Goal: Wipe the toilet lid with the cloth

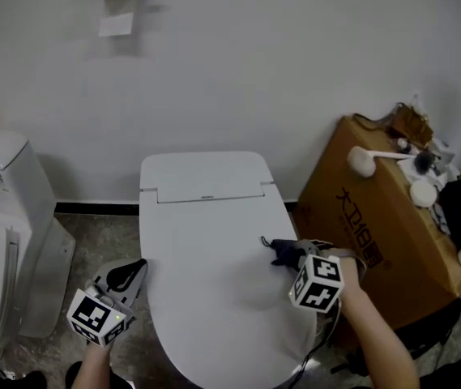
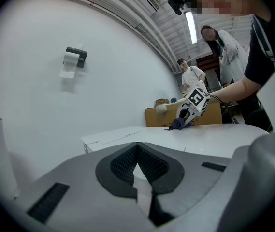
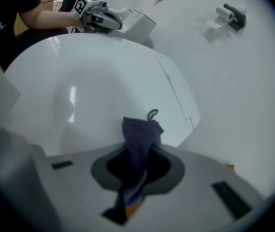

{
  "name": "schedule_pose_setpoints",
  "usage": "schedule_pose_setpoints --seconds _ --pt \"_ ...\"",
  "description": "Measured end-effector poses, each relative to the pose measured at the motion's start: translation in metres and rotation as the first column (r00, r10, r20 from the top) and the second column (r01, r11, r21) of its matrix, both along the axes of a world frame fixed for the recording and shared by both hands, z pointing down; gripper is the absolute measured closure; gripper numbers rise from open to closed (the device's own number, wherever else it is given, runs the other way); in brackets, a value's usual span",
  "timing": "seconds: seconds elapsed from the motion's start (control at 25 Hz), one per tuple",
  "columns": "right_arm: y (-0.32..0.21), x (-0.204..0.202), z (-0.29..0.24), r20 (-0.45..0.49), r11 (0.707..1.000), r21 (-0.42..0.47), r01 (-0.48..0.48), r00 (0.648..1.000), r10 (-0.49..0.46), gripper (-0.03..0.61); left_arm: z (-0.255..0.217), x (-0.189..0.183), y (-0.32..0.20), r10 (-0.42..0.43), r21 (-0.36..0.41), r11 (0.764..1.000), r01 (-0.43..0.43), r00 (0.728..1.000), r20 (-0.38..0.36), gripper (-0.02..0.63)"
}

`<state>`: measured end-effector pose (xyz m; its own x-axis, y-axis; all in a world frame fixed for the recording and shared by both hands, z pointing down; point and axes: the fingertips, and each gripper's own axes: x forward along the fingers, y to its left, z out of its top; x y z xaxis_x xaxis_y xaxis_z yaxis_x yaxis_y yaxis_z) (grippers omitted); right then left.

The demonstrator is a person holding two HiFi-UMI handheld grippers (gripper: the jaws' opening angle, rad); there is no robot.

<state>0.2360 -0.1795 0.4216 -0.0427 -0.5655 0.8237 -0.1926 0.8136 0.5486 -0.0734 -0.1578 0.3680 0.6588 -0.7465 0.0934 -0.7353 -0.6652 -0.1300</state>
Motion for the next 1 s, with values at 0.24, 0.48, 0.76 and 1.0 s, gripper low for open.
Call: schedule_pose_setpoints --seconds 0.24,0.48,0.76,1.0 --pt "0.003 -0.029 0.0 -0.013 0.998 -0.01 0.054 0.998 -0.054 0.515 0.003 0.005 -0.002 0.01 -0.01 1.0 -0.01 1.0 0.009 0.598" --pt "0.003 -0.061 -0.001 -0.008 0.994 -0.011 0.111 0.994 -0.111 0.515 0.0 0.007 -0.005 0.007 -0.001 1.0 -0.007 1.0 0.002 0.598" --pt "0.009 -0.097 -0.001 -0.02 0.985 -0.022 0.172 0.985 -0.172 0.515 -0.001 0.01 -0.001 0.009 -0.005 1.0 -0.009 1.0 0.005 0.598" --pt "0.013 -0.131 -0.002 -0.022 0.975 -0.021 0.222 0.975 -0.223 0.515 -0.004 0.007 -0.001 -0.003 0.001 1.0 0.003 1.0 -0.003 0.598"
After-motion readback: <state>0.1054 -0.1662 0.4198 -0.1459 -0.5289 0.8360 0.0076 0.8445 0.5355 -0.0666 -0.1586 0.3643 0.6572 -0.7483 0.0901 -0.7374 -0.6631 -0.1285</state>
